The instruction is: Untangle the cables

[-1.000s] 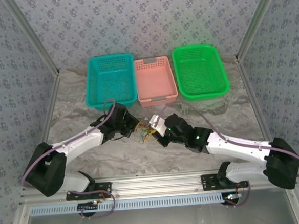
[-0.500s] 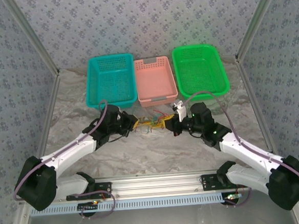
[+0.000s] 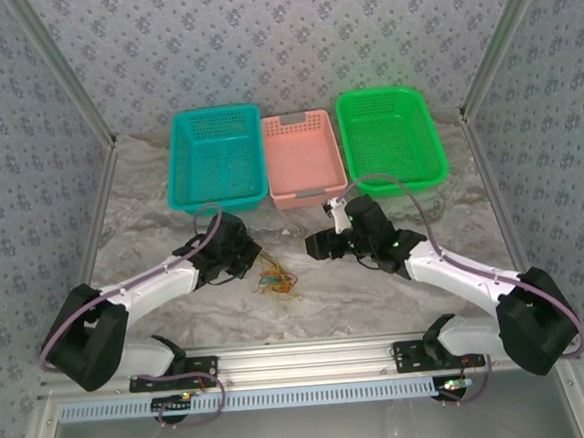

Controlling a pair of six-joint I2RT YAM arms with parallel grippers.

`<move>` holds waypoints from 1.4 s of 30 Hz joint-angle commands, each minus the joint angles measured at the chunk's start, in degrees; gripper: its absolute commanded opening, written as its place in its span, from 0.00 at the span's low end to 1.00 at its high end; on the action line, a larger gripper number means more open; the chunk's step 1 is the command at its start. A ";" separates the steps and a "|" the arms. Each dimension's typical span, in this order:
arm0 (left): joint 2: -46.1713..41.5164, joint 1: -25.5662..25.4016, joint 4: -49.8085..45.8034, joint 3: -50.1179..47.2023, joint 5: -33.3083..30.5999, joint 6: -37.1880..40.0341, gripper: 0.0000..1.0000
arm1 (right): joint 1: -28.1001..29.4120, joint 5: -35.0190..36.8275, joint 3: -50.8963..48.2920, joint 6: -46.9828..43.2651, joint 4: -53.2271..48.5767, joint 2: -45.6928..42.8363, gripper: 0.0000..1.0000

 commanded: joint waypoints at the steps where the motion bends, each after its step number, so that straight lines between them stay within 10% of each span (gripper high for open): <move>1: -0.10 -1.09 0.30 0.03 -2.38 0.39 0.00 | 3.99 11.77 2.58 11.66 -5.56 -1.54 0.56; 8: -3.84 -1.71 -1.25 -1.04 -5.08 -0.17 0.00 | 16.55 18.87 -1.89 57.55 2.09 2.53 0.58; 13: -5.22 -1.72 -0.74 -2.05 -5.20 -0.28 0.00 | 24.94 24.60 -4.90 74.46 9.67 4.49 0.61; 35: -6.17 -1.84 -0.01 -2.47 -4.12 -0.09 0.00 | 22.66 16.32 -2.23 69.63 21.46 23.65 0.62; 42: -8.99 -1.86 -2.94 -1.77 -4.73 0.50 0.00 | 18.31 16.58 -0.74 61.63 17.07 24.18 0.15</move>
